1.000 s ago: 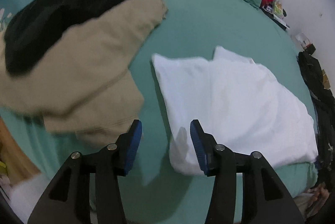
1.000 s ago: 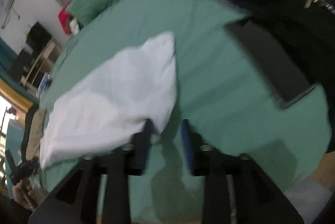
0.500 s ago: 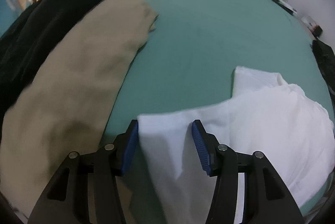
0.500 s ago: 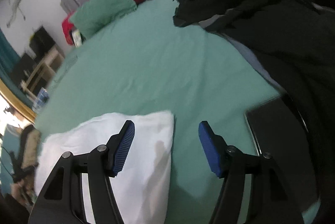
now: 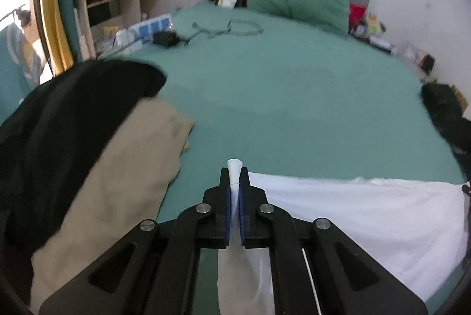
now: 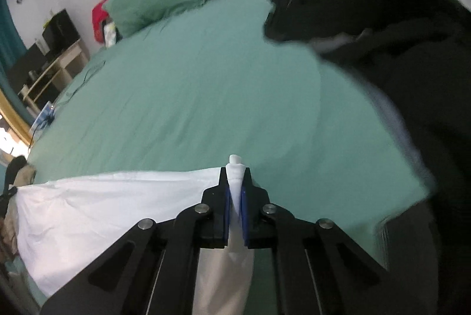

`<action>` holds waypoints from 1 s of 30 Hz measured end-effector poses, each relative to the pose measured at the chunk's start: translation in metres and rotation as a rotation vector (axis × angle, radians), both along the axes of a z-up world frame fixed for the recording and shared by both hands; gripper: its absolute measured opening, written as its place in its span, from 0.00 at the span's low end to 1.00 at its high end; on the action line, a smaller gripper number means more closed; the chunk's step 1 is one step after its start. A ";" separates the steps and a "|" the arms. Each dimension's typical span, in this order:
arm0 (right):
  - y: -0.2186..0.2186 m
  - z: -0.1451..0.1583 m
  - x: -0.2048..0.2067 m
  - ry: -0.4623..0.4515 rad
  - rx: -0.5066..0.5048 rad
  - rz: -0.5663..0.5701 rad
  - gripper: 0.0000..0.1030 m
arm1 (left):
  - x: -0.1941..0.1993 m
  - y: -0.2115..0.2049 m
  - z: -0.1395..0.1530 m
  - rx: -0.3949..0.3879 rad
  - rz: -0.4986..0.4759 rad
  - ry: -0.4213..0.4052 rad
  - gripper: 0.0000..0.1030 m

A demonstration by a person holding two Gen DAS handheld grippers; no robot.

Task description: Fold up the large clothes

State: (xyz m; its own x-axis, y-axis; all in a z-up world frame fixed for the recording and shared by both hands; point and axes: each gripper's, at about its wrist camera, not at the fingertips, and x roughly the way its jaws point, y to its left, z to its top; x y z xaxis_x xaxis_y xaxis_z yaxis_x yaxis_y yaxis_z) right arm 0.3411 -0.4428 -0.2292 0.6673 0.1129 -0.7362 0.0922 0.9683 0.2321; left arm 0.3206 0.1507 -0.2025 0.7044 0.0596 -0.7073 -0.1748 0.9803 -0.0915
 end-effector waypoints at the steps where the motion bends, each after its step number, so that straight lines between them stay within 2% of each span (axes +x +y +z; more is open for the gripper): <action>1: -0.003 0.003 0.000 -0.008 -0.004 -0.006 0.06 | -0.002 0.003 0.000 0.014 -0.005 0.002 0.05; 6: -0.007 -0.006 -0.001 0.028 0.000 -0.011 0.06 | 0.026 -0.008 -0.019 0.041 0.022 0.118 0.05; 7: -0.009 -0.009 -0.002 0.038 0.014 -0.019 0.06 | 0.034 -0.008 -0.029 0.026 0.034 0.178 0.05; 9: -0.014 -0.012 -0.003 0.047 0.048 -0.039 0.08 | 0.039 -0.007 -0.042 0.006 0.067 0.255 0.16; 10: -0.013 -0.013 -0.002 0.057 0.060 -0.053 0.12 | 0.038 -0.006 -0.042 -0.002 0.086 0.249 0.35; 11: -0.011 -0.013 -0.001 0.063 0.061 -0.066 0.15 | 0.029 -0.005 -0.037 -0.010 0.110 0.209 0.47; 13: -0.007 -0.006 -0.004 0.048 0.043 -0.094 0.36 | 0.013 -0.011 -0.018 0.000 0.132 0.112 0.50; 14: -0.004 0.000 -0.008 0.027 0.039 -0.094 0.42 | 0.004 -0.019 -0.007 0.026 0.122 0.077 0.51; 16: 0.002 0.011 -0.013 0.000 0.026 -0.091 0.66 | -0.012 -0.039 0.007 0.043 0.081 0.037 0.52; 18: 0.010 0.024 -0.020 -0.042 0.015 -0.080 0.68 | -0.023 -0.057 0.014 0.020 0.024 0.026 0.52; 20: 0.022 0.034 -0.027 -0.078 0.034 -0.047 0.69 | -0.034 -0.078 0.013 -0.039 -0.058 0.046 0.52; 22: 0.039 0.039 -0.031 -0.080 0.026 -0.008 0.69 | -0.045 -0.107 0.007 -0.104 -0.149 0.079 0.52; 24: 0.058 0.041 -0.037 -0.066 -0.004 0.032 0.69 | -0.053 -0.135 0.003 -0.102 -0.204 0.084 0.52; 26: 0.082 0.042 -0.045 -0.052 -0.062 0.081 0.69 | -0.059 -0.155 -0.005 -0.088 -0.223 0.100 0.52; 30: 0.131 0.036 -0.065 -0.029 -0.151 0.197 0.69 | -0.068 -0.174 -0.021 -0.117 -0.194 0.127 0.52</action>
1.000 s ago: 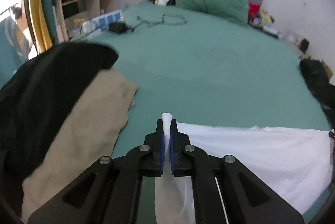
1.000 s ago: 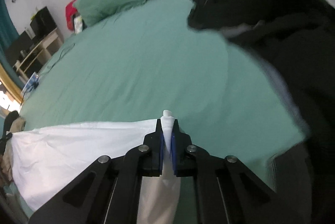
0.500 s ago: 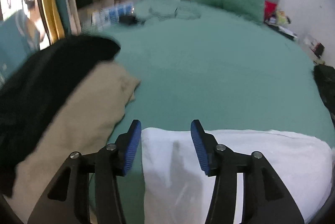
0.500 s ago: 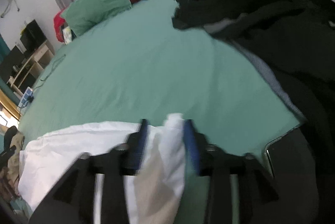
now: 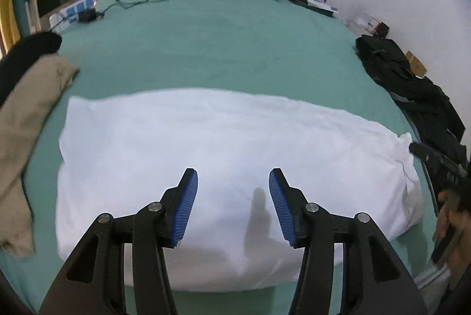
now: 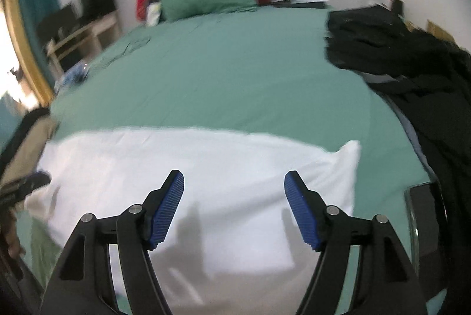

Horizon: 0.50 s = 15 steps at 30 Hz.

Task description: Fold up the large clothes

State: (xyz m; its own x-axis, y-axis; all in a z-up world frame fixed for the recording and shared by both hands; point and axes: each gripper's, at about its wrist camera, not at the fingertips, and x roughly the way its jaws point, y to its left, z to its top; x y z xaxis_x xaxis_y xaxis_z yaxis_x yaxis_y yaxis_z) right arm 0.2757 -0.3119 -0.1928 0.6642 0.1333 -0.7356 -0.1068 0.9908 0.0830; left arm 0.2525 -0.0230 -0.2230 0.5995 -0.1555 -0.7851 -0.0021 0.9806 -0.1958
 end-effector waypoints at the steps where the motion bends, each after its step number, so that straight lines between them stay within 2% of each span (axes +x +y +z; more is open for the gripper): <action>1: 0.005 -0.003 -0.003 0.005 -0.003 0.012 0.69 | -0.001 -0.002 -0.004 0.010 0.009 0.009 0.52; 6: 0.032 -0.022 -0.011 0.066 0.009 0.078 0.69 | -0.012 -0.002 -0.027 0.056 0.049 0.107 0.52; 8: 0.039 -0.032 -0.013 0.109 0.027 0.108 0.69 | -0.017 0.004 -0.030 0.044 0.052 0.104 0.52; 11: 0.046 -0.043 -0.019 0.130 -0.012 0.107 0.70 | -0.022 0.008 -0.029 0.066 0.050 0.101 0.52; 15: 0.049 -0.053 -0.021 0.156 -0.044 0.115 0.78 | -0.026 0.010 -0.030 0.073 0.044 0.110 0.52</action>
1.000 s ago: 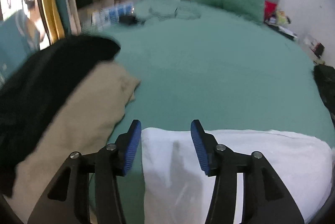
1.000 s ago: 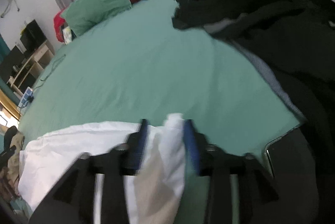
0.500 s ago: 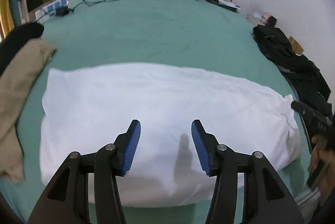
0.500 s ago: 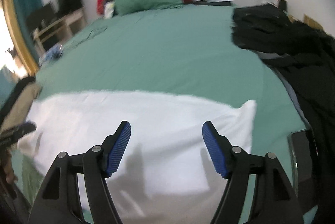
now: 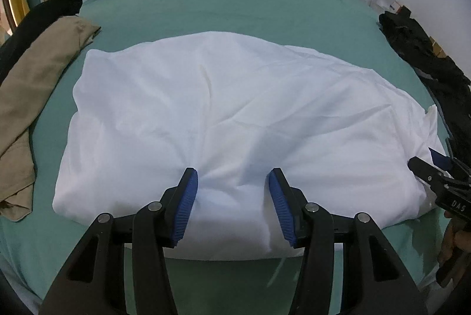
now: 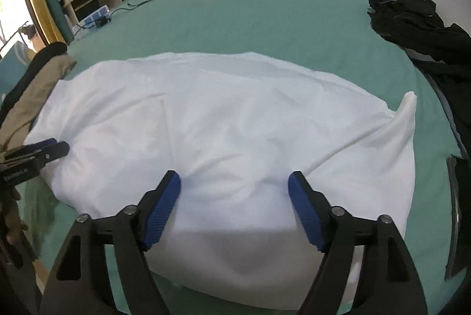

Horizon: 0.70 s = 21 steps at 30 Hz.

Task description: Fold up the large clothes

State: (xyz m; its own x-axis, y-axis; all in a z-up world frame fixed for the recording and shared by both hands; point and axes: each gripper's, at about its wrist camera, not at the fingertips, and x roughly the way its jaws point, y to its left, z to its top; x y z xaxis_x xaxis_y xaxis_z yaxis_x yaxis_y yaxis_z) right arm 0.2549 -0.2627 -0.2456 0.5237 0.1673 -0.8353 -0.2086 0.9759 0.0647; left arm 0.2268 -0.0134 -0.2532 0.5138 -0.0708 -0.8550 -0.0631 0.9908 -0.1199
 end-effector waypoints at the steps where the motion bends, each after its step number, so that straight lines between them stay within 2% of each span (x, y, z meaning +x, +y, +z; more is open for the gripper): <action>1: 0.000 -0.001 0.000 0.008 0.003 -0.007 0.79 | 0.000 -0.001 -0.001 0.006 -0.003 0.001 0.52; 4: -0.003 -0.005 -0.002 0.031 0.033 -0.032 0.82 | -0.001 -0.002 0.001 0.034 -0.009 0.007 0.52; 6: -0.005 -0.001 -0.010 0.014 0.029 -0.049 0.82 | -0.005 0.000 0.007 0.027 0.010 0.010 0.52; 9: -0.012 0.013 -0.029 -0.045 0.031 -0.100 0.82 | -0.017 0.000 0.019 -0.021 0.023 -0.051 0.52; 11: -0.017 0.024 -0.045 -0.082 0.069 -0.110 0.82 | -0.027 -0.002 0.029 -0.002 0.002 -0.101 0.52; 13: -0.022 0.032 -0.061 -0.096 0.125 -0.120 0.82 | -0.031 -0.005 0.032 0.006 -0.017 -0.109 0.52; 17: -0.034 0.020 -0.089 -0.026 0.265 -0.195 0.82 | -0.033 -0.006 0.034 -0.028 -0.032 -0.116 0.52; 21: -0.036 -0.005 -0.094 0.048 0.337 -0.259 0.82 | -0.027 -0.006 0.035 -0.058 -0.020 -0.127 0.52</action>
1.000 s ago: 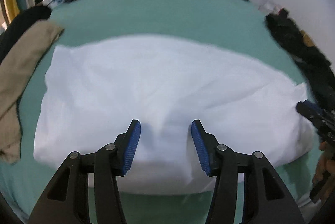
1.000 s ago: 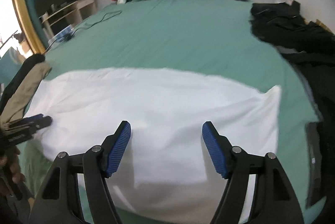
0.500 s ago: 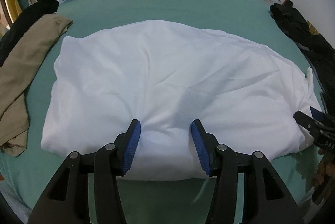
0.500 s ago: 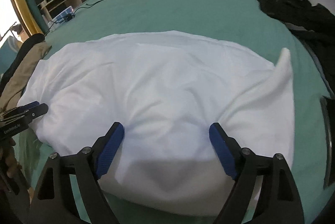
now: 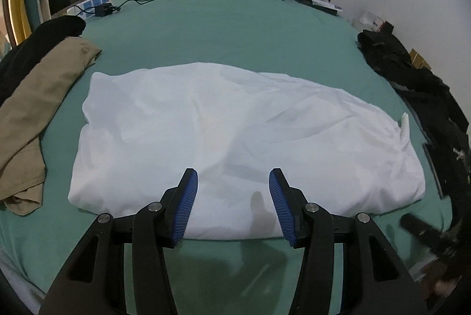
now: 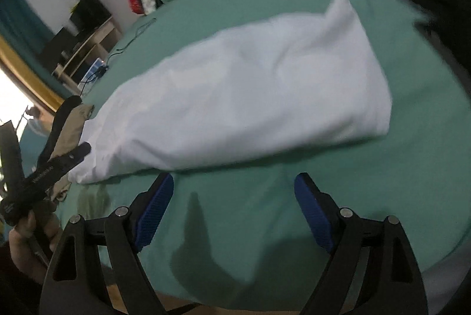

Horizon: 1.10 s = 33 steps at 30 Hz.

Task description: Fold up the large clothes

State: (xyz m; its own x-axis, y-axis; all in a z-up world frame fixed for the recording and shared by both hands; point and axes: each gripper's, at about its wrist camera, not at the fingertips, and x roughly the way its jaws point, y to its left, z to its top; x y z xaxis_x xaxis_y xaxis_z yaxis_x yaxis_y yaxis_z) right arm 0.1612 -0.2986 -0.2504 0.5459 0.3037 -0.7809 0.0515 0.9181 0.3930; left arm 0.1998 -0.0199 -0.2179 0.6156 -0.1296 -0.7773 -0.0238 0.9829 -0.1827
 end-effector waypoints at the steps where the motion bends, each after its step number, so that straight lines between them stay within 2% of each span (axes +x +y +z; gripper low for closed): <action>1: 0.003 0.000 0.002 -0.012 -0.011 -0.003 0.83 | 0.001 -0.001 -0.002 -0.006 0.003 0.000 0.52; 3: 0.006 0.001 0.008 -0.038 -0.004 -0.001 0.88 | 0.005 -0.004 -0.004 -0.021 0.004 0.003 0.52; 7: 0.005 -0.004 0.026 -0.066 0.075 -0.023 1.00 | 0.015 -0.013 -0.010 -0.021 -0.016 0.019 0.52; 10: 0.005 -0.006 0.047 -0.080 0.117 -0.016 1.00 | 0.031 -0.019 -0.008 -0.035 -0.042 0.014 0.52; 14: -0.002 -0.015 0.072 -0.121 0.262 -0.076 1.00 | 0.052 -0.031 -0.007 -0.057 -0.081 0.015 0.52; 16: 0.000 -0.018 0.080 -0.126 0.280 -0.096 1.00 | 0.061 -0.042 -0.014 -0.083 -0.123 0.029 0.52; 18: 0.005 -0.016 0.083 -0.126 0.264 -0.092 1.00 | 0.071 -0.053 -0.025 -0.096 -0.174 0.082 0.52; 19: 0.007 -0.015 0.083 -0.131 0.269 -0.079 1.00 | 0.076 -0.062 -0.032 -0.072 -0.200 0.098 0.52; 20: 0.009 -0.014 0.084 -0.137 0.283 -0.067 0.98 | 0.077 -0.068 -0.033 -0.022 -0.218 0.069 0.52; 21: 0.010 -0.013 0.085 -0.145 0.301 -0.052 0.85 | 0.078 -0.073 -0.033 0.032 -0.235 0.051 0.52; 22: 0.012 -0.013 0.087 -0.142 0.321 -0.025 0.57 | 0.080 -0.076 -0.035 0.064 -0.243 0.056 0.52; 24: 0.022 -0.021 0.094 -0.103 0.329 0.018 0.25 | 0.083 -0.076 -0.036 0.069 -0.236 0.060 0.52; 25: 0.027 -0.024 0.096 -0.090 0.318 0.027 0.19 | 0.086 -0.075 -0.036 0.074 -0.234 0.069 0.52; 30: 0.037 -0.013 0.103 -0.095 0.232 0.039 0.15 | 0.089 -0.069 -0.026 0.076 -0.230 0.100 0.52; 33: 0.046 0.005 0.106 -0.112 0.120 0.052 0.14 | 0.082 -0.038 -0.007 0.055 -0.219 0.049 0.52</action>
State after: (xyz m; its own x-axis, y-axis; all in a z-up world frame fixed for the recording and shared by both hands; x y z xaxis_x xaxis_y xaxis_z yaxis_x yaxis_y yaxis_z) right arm 0.2670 -0.2526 -0.2457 0.6084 0.4210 -0.6727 -0.0449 0.8646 0.5005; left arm 0.2819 -0.0582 -0.2254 0.5386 -0.2123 -0.8154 0.1835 0.9741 -0.1324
